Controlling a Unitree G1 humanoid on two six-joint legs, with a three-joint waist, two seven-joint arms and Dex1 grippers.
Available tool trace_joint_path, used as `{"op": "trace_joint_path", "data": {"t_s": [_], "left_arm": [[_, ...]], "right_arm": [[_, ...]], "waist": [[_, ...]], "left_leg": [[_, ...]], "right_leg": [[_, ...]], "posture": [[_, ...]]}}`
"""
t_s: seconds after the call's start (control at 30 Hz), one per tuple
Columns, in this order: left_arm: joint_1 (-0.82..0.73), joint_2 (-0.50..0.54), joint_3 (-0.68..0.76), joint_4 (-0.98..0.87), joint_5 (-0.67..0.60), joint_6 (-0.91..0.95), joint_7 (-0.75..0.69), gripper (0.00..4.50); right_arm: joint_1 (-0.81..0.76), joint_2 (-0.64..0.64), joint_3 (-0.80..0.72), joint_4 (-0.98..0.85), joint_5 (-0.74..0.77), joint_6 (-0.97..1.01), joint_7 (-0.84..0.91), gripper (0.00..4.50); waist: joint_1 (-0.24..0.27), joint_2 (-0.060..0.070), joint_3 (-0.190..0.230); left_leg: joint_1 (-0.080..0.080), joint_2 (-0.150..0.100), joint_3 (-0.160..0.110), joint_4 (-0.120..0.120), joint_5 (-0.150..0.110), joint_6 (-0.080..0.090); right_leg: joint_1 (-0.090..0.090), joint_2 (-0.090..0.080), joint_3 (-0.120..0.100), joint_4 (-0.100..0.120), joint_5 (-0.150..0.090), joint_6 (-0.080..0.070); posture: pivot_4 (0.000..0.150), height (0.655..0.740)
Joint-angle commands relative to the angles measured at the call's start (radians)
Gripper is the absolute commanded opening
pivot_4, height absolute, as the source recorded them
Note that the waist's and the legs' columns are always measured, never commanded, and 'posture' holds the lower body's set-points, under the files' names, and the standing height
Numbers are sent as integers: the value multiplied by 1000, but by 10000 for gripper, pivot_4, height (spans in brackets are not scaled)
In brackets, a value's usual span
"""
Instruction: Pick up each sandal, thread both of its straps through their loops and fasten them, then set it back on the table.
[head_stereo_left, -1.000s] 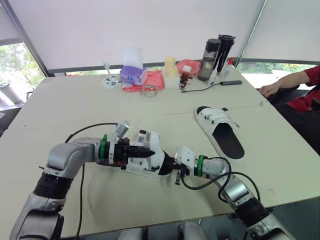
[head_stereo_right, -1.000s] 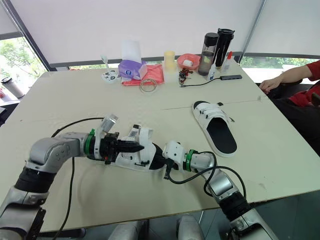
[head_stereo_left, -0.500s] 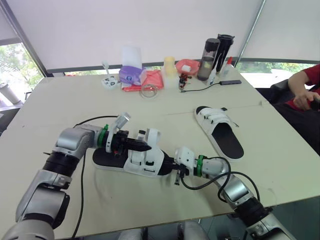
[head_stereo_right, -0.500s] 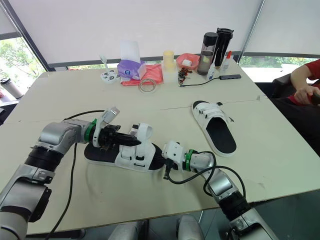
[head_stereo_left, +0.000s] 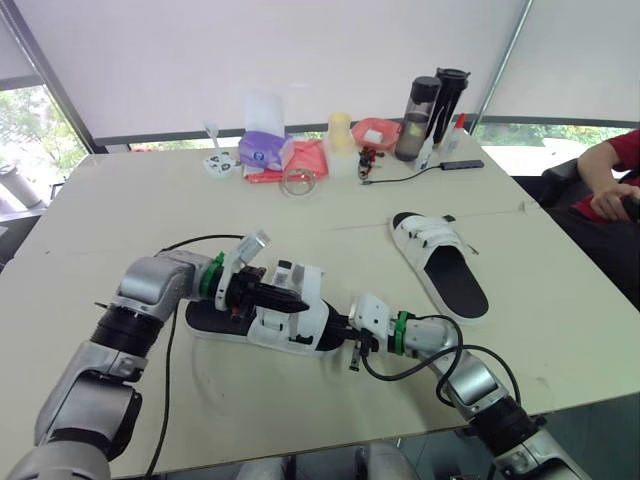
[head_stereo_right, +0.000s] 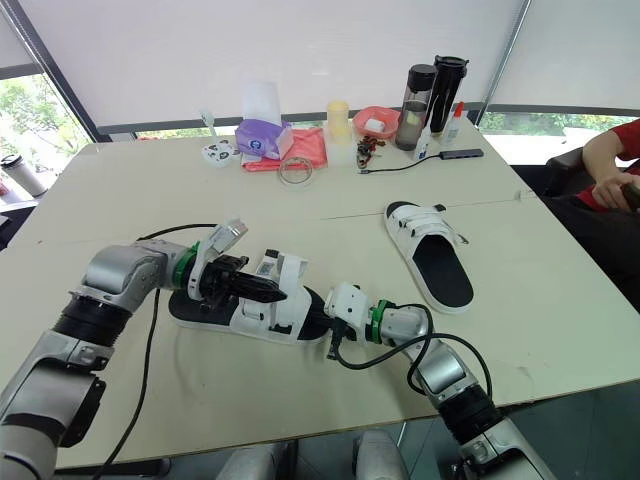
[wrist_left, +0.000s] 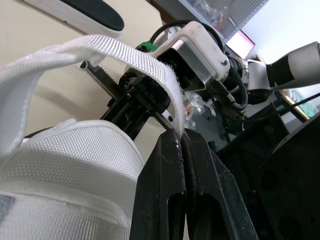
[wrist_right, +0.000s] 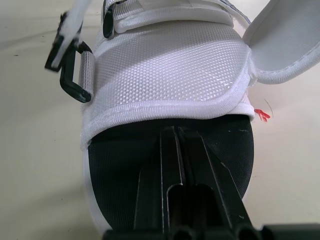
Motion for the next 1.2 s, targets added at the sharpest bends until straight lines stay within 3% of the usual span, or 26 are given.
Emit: {"op": "trace_joint_path", "data": {"t_s": [0.03,0.7,1.2], "left_arm": [[-8,-1,13,-12,10,-23,4,694],[-55,-16,30,98,46,-57,-17,694],[-19,4,27,26,27,-8,-32,694]], "right_arm": [[65,-41,36,150,-108,114,-35,0],[68,-41,37,148,-110,117,-41,0],[63,-40,37,156,-111,114,-41,0]], "waist": [[0,0,0],[0,0,0],[0,-1,0]], "left_leg": [[0,0,0,0,0,0],[0,0,0,0,0,0],[0,0,0,0,0,0]], "right_leg": [[0,0,0,0,0,0],[0,0,0,0,0,0],[0,0,0,0,0,0]], "posture": [[1500,7400],[1500,7400],[1500,7400]]}}
